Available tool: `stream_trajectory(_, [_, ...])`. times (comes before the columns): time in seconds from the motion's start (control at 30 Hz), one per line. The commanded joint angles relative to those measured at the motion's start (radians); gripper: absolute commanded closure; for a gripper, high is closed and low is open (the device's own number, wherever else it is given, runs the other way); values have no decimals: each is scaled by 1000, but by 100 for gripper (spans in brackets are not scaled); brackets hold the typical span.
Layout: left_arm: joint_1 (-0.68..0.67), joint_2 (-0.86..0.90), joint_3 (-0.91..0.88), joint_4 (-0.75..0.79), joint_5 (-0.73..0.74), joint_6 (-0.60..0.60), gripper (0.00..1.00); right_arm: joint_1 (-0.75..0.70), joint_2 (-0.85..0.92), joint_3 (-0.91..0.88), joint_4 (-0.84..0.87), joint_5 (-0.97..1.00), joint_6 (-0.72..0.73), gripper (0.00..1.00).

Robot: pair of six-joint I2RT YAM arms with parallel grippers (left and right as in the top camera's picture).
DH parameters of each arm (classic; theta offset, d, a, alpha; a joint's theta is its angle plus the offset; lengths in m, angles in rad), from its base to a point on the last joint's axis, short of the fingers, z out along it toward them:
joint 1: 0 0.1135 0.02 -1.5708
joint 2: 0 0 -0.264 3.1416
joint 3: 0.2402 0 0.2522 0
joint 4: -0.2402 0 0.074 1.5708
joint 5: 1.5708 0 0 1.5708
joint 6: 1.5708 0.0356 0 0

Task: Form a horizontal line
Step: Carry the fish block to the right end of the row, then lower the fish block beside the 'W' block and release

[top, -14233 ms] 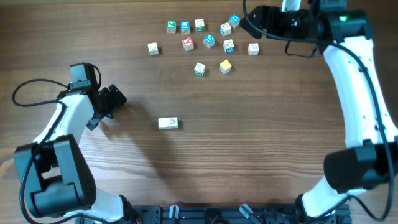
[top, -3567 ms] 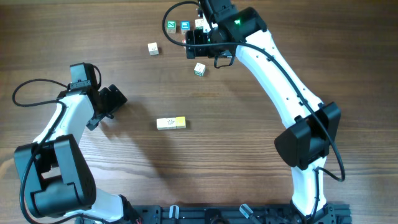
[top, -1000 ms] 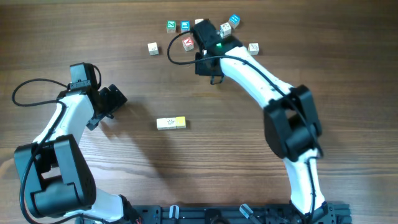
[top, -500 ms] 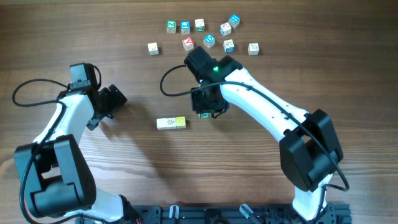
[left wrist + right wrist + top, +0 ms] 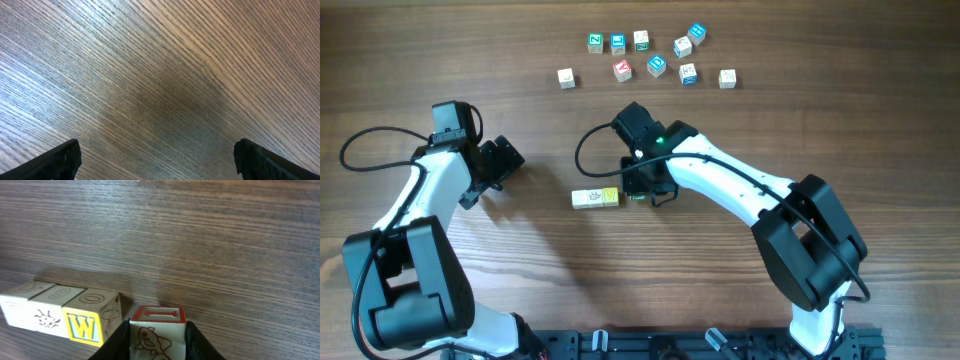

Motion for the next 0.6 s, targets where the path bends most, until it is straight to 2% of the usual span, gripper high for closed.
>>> stream_trajectory(0.0, [2,6,10,0,-3,11,0,2,8,-10,20,1,22,65])
stream_trajectory(0.2, [2,6,10,0,-3,11,0,3,8,-10,23,-1,42,60])
stream_trajectory(0.23, [2,6,10,0,-3,11,0,3,8,-10,24,-1,42,56])
stream_trajectory(0.37, [2,6,10,0,-3,11,0,0,8,-10,106,70,45,55])
stream_trajectory(0.5, [2,6,10,0,-3,11,0,-44,8,-10,117,116,77,56])
stream_trajectory(0.53, [2,6,10,0,-3,11,0,-66,8,-10,117,114,77,61])
stream_trajectory(0.57, [2,6,10,0,-3,11,0,-75,8,-10,115,93,77,73])
